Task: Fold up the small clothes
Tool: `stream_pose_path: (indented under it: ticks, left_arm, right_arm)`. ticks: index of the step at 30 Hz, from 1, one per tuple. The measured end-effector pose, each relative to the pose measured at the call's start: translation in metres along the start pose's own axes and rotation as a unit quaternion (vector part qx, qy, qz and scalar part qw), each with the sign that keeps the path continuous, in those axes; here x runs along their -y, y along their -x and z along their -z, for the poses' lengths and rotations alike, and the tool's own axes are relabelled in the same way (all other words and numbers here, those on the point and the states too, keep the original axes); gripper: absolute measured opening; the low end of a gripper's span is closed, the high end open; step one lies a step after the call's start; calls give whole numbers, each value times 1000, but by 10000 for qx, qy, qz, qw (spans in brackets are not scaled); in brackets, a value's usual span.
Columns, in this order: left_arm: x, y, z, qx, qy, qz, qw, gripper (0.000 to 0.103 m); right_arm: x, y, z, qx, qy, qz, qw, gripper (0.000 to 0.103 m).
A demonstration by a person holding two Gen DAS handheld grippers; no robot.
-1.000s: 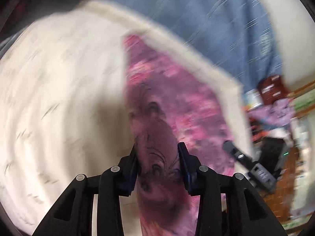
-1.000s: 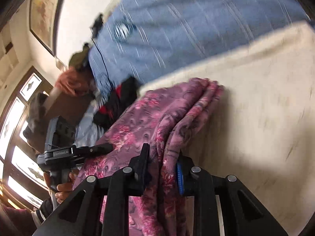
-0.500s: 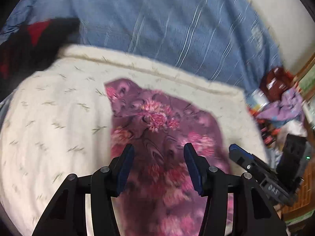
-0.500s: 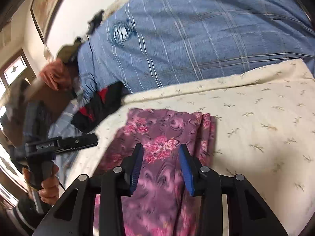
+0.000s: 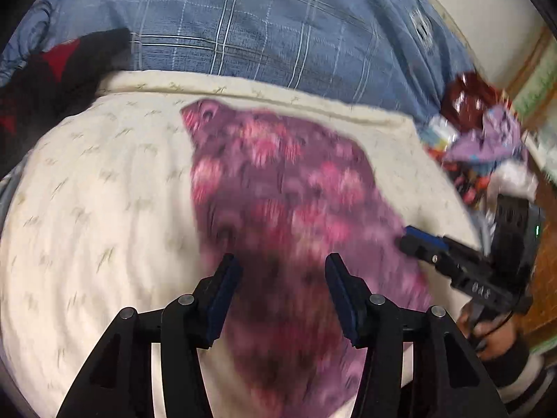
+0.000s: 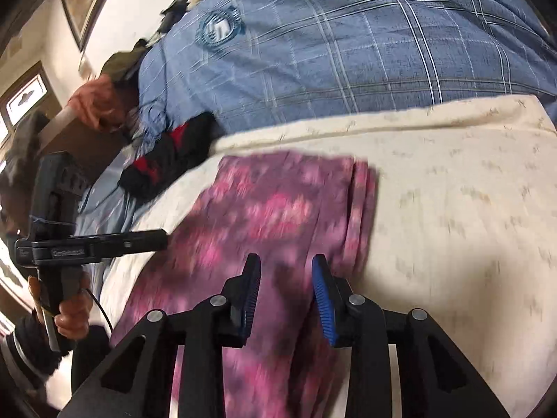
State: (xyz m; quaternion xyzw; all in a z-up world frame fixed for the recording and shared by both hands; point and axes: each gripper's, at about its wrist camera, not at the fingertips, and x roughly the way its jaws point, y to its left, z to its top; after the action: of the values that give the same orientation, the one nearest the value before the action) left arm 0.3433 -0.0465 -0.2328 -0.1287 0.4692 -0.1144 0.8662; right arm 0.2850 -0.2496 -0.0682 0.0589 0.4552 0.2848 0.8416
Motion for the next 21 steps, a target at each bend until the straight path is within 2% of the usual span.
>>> stream_pose_path:
  ticks: [2, 3, 7, 8, 9, 10, 11, 12, 13, 15, 16, 18, 21]
  left_arm:
    - [3, -1, 21, -151, -335, -492, 9981, 53]
    - [2, -4, 27, -294, -311, -558, 9975, 53]
    - [-8, 21, 28, -326, 360, -109, 9988, 53]
    - [-10, 29, 30, -234, 352, -188, 9989, 53]
    - [-9, 37, 33, -144, 239, -419, 9987, 57]
    - [-8, 46, 39, -87, 91, -690, 9975, 61]
    - [-5, 55, 46, -14, -67, -952, 9954, 66]
    - [-2, 64, 56, 64, -233, -1260, 9917, 74]
    - [3, 72, 66, 115, -355, -1576, 9868, 77]
    - [9, 82, 82, 197, -540, -2099, 9760, 78]
    - [12, 86, 89, 214, -600, -2241, 9725, 78]
    - [20, 93, 103, 219, -656, -2373, 9690, 78]
    - [32, 99, 117, 259, -695, -2327, 9697, 78]
  right_arm:
    - [-1, -7, 16, -227, 100, 277, 9993, 28]
    - [1, -5, 18, -154, 33, 279, 9995, 28]
    - [-11, 10, 7, -186, -175, 523, 9983, 35]
    - [-15, 16, 6, -237, -152, 558, 9980, 49]
    - [-20, 22, 9, -369, -95, 670, 9970, 58]
    - [-25, 26, 12, -480, -37, 845, 9953, 76]
    - [-30, 31, 16, -602, 64, 1087, 9922, 83]
    - [-36, 37, 23, -720, 222, 1357, 9879, 84]
    - [-42, 41, 28, -809, 352, 1538, 9842, 86]
    - [-52, 50, 40, -894, 586, 1895, 9760, 89]
    - [-55, 55, 44, -854, 650, 1971, 9745, 91]
    - [-64, 65, 52, -808, 711, 2033, 9732, 98]
    - [-75, 79, 59, -653, 759, 2087, 9728, 99]
